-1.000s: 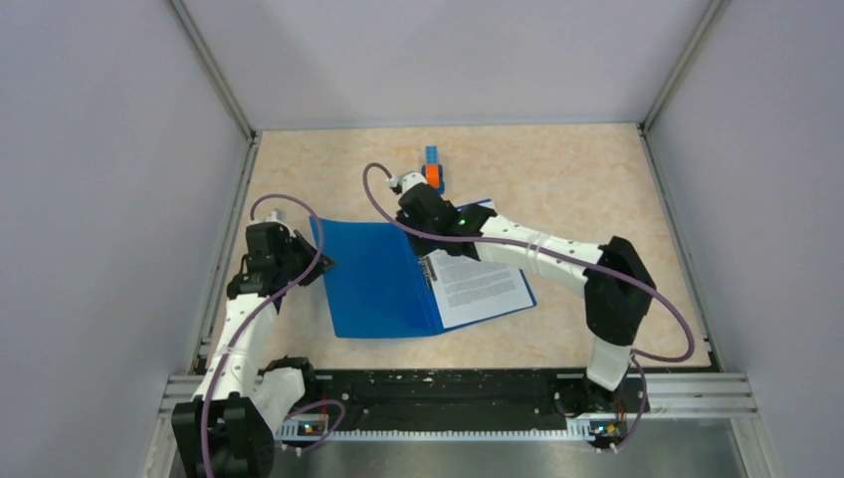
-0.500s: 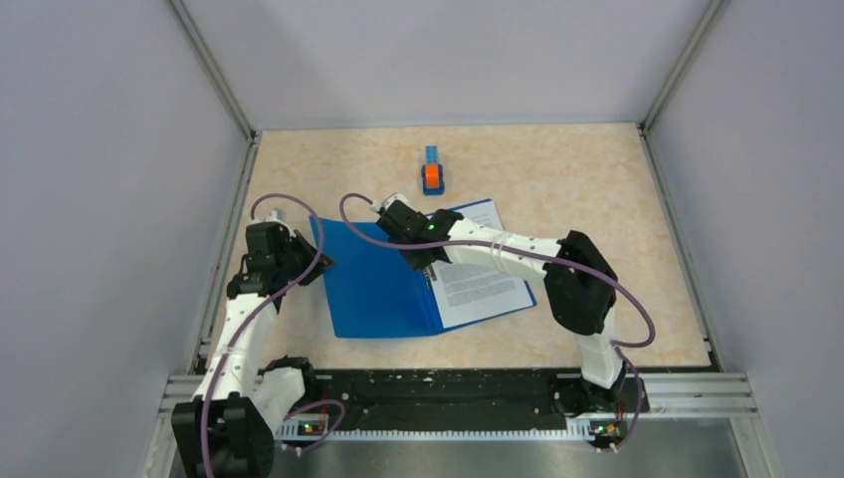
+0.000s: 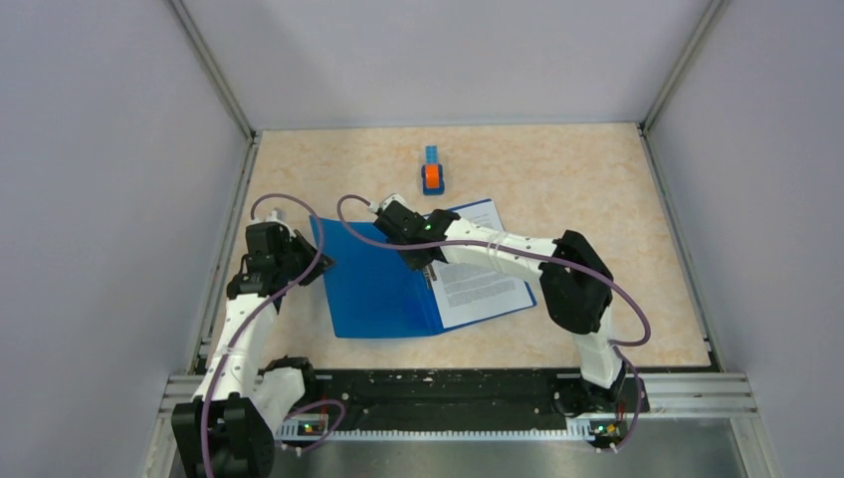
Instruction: Put the files into the folder
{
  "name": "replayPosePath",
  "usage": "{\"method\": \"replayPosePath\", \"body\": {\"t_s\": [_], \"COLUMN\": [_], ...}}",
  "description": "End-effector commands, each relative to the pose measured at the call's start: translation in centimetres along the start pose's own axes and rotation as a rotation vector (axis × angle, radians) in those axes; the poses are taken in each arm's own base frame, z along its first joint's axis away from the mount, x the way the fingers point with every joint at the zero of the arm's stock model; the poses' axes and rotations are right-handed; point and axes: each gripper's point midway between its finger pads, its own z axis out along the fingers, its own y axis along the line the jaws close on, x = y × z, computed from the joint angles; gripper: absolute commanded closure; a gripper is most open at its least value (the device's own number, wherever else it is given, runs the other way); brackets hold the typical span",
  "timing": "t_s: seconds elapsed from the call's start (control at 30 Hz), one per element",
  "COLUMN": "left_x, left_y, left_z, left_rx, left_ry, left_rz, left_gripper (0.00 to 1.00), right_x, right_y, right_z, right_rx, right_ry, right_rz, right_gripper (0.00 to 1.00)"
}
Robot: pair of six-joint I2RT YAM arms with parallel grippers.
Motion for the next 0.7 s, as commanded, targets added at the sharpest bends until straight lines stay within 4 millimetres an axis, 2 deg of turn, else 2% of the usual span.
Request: {"method": "replayPosePath", "body": {"t_s": [0.0,0.67], "left_x": [-0.9,-0.9], "left_y": [-0.9,-0.5], "left_z": [-0.3,-0.1], "left_rx": [0.032,0.014], "left_ry": [-0.034,-0.041], "left_rz": [0.022,0.002], "left_gripper": [1.0,1.0], "right_x": [-1.7,-0.1], "right_y": [1.1,1.2], "right_z": [-0.6,0.2], "right_rx": [-0.016,-0.008], "right_ry": [-0.048,-0.009], "right_rz": [-0.011,-0.039], "right_gripper": [0.84,0.88]}}
